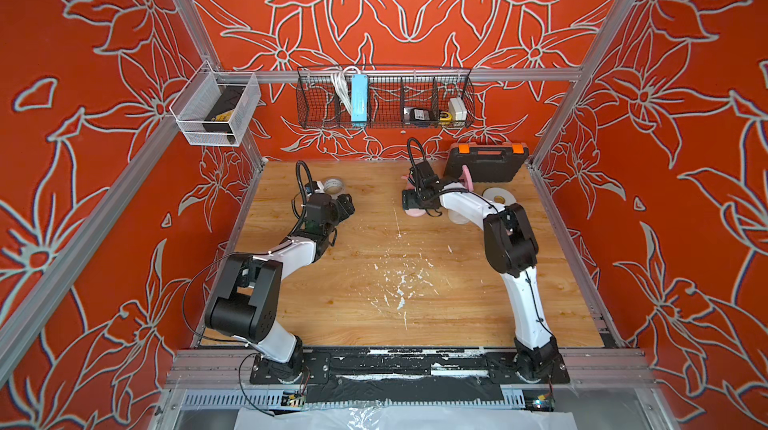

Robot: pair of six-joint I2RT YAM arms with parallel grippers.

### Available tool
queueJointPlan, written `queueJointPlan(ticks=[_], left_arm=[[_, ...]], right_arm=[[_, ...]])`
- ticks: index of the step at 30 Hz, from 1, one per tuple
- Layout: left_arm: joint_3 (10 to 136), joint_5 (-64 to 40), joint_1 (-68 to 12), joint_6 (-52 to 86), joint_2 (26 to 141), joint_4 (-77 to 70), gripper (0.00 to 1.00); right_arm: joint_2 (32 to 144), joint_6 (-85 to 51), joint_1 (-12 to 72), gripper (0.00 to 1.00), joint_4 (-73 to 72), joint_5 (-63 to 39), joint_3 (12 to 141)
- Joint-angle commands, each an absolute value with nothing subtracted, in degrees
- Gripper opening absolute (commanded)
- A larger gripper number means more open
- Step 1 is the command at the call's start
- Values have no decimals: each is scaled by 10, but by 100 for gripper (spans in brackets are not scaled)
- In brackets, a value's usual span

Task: Attach spray nozzles to spray bottles
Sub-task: Move the spray bottle to the center of the board, then pick up the spray bottle from the center of the board.

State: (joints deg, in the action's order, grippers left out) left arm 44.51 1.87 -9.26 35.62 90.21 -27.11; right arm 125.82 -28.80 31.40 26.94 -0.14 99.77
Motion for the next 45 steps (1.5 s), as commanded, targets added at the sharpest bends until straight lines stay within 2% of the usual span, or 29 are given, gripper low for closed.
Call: queueJointPlan(ticks=[1,3,9,22,24,27,33,37,41,45], left_arm=[[460,-8,-86,354,921,-279,78],[462,-25,-85,357,927,-281,78],[476,-57,-84,352,936,-275,78],[505,-89,-67,370,936,-237,78],[509,-98,-65,371,940,-238,78],[517,-111,-64,368,945,-239,77],[550,-160,-61,341,957,-237,75],[592,-217,-55,326,975,-225,75],[632,-347,-50,327,997,-258,74],[649,-452,-50,354,1019,-317,67]], right_arm=[[1200,-358,329,85,239,-10,925],[1193,-350,329,89,250,-18,913],[1249,-306,329,96,376,-21,1036],[1306,-295,345,96,419,-24,1081],[1312,-293,346,95,417,-19,1079],[1307,-291,347,87,408,-15,1069],[1218,-271,347,74,273,-41,955],[1125,-232,347,73,123,-84,825],[1013,-191,347,73,-97,-139,656],[987,-179,347,73,-125,-180,637]])
